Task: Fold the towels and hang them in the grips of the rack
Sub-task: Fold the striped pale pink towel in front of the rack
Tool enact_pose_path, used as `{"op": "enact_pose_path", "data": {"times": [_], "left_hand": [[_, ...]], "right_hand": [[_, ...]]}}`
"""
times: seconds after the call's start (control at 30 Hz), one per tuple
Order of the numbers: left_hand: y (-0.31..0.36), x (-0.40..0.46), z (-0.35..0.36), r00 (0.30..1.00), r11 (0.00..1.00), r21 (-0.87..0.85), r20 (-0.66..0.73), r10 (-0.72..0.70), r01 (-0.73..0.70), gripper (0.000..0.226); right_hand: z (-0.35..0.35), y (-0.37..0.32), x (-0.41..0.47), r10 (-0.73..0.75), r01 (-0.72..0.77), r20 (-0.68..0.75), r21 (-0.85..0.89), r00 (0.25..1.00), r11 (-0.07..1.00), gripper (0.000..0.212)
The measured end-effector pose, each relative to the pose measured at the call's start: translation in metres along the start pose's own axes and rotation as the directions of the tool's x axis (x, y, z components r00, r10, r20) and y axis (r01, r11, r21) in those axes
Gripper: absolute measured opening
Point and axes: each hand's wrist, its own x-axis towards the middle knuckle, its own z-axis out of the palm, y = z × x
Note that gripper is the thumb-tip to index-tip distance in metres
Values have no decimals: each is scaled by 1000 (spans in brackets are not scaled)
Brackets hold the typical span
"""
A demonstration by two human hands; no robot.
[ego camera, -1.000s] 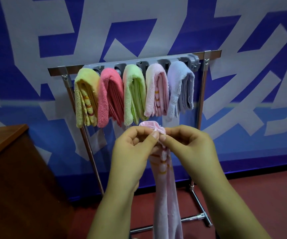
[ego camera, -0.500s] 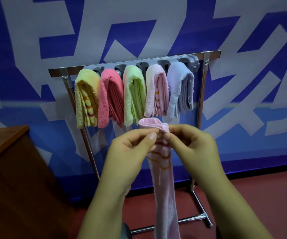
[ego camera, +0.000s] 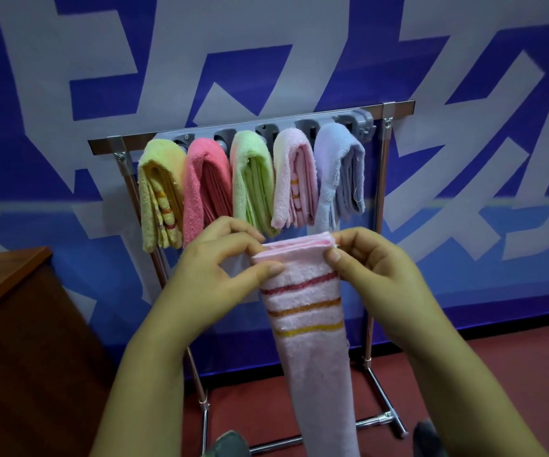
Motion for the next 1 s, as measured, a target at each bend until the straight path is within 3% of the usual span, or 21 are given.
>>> {"op": "enact_pose_path", "data": {"times": [0.1,0.3,0.4,0.53,0.6,0.73,0.83,1.0], "left_hand": [[6,4,4,998,995,-88,-60,34,-40,27],[11,8,10,979,910,-400,-117,-167,107,28],[12,7,11,981,946,-314,-141,-134,84,34],[24,11,9,999,989,-142,-23,-39,35,37],[28,16,8,1000,998,-64,16,19,-18,28],[29,23,5,997,998,-11,31,64,-64,16],[29,28,0,997,998,-9,29,66,-65,14],[32,36,-6,1000,998,-69,-15,0,-1,15]], "right_hand": [[0,-2,2,-27,27,-4,17,1000,999,15],[-4,-5,2,-73,71,24,79,997,994,9],[-3,-2,1,-54,53,17,86,998,995,10],[1,-3,3,-75,73,46,48,996,996,11],[6,-4,3,-101,98,80,35,992,995,12],[4,8,2,-91,71,117,168,989,983,19],[-3,33,-3,20,-70,203,243,979,967,24],[-4,71,-18,184,-201,233,51,955,978,22]]}}
